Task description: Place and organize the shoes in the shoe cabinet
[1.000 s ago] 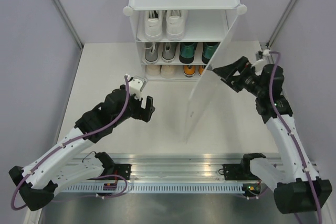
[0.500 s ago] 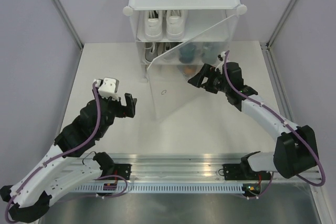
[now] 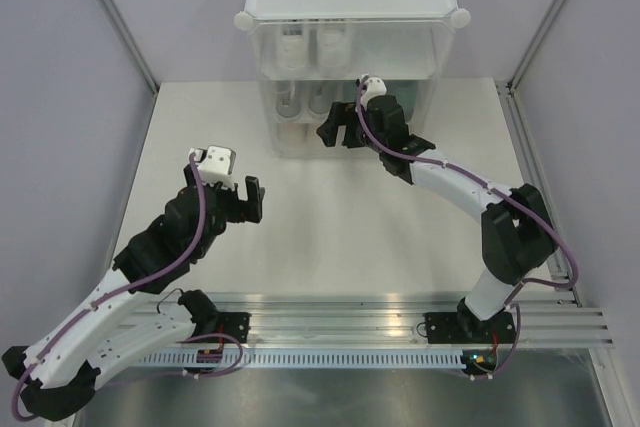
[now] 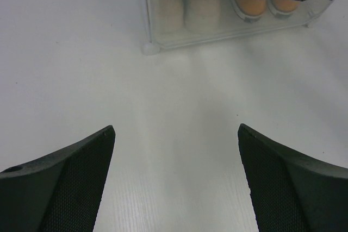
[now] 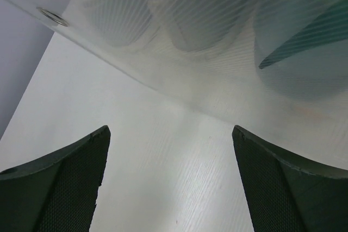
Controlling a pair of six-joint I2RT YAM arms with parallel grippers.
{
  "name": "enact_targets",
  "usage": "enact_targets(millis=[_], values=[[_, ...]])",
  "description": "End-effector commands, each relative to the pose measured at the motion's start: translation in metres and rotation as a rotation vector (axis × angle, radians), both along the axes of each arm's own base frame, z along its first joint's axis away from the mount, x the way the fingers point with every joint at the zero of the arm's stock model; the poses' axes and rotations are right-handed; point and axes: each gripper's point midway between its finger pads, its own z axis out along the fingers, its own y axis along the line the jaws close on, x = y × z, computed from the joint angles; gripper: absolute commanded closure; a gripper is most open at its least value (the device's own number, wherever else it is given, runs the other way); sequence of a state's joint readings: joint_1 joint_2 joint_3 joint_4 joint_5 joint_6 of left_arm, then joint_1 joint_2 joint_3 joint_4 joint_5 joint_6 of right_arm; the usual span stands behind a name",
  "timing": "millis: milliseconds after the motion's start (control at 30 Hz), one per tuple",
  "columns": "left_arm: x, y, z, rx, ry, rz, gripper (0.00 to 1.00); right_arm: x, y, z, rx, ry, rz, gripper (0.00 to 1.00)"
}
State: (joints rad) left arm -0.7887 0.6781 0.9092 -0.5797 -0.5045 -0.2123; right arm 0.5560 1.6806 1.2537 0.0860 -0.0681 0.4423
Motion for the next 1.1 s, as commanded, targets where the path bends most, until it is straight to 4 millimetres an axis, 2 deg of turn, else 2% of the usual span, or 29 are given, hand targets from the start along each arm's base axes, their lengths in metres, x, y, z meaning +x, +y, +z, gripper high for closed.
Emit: enact_targets(millis=[0, 33, 133, 267, 533, 633, 733, 800, 900, 933, 1067], values=[[0.005, -0.001, 0.007, -0.013, -0.025, 0.012, 0.04, 0.031, 0.001, 0.038, -0.032, -0.159, -0.110, 0.03], [0.005, -0.002, 0.006, -0.011, -0.022, 0.011, 0.04, 0.036, -0.005, 0.038, -0.055, -0.171, -0.166, 0.03], [0.006, -0.005, 0.005, -0.012, -0.015, -0.002, 0.04, 0.043, -0.004, 0.033, -0.093, -0.185, -0.215, 0.02], [0.007, -0.006, 0.003, -0.007, -0.008, -0.002, 0.04, 0.057, -0.013, 0.020, -0.146, -0.183, -0.305, 0.02], [0.012, -0.006, -0.003, 0.010, 0.005, 0.004, 0.03, 0.058, -0.019, 0.014, -0.206, -0.172, -0.311, 0.02], [0.014, -0.006, -0.006, 0.017, 0.013, 0.011, 0.03, 0.047, -0.024, 0.021, -0.235, -0.168, -0.283, 0.02], [0.016, -0.003, -0.007, 0.022, 0.013, 0.028, 0.03, 0.024, -0.036, 0.032, -0.267, -0.163, -0.243, 0.02], [0.018, 0.001, -0.006, 0.021, 0.008, 0.047, 0.03, 0.009, -0.044, 0.029, -0.296, -0.134, -0.223, 0.02], [0.020, 0.008, -0.006, 0.023, 0.001, 0.080, 0.03, -0.013, -0.068, 0.032, -0.307, -0.116, -0.264, 0.02], [0.021, 0.010, -0.006, 0.024, -0.002, 0.092, 0.03, -0.026, -0.079, 0.033, -0.308, -0.114, -0.280, 0.02], [0.024, 0.021, -0.004, 0.026, -0.015, 0.149, 0.03, -0.052, -0.130, 0.034, -0.333, -0.116, -0.450, 0.02]])
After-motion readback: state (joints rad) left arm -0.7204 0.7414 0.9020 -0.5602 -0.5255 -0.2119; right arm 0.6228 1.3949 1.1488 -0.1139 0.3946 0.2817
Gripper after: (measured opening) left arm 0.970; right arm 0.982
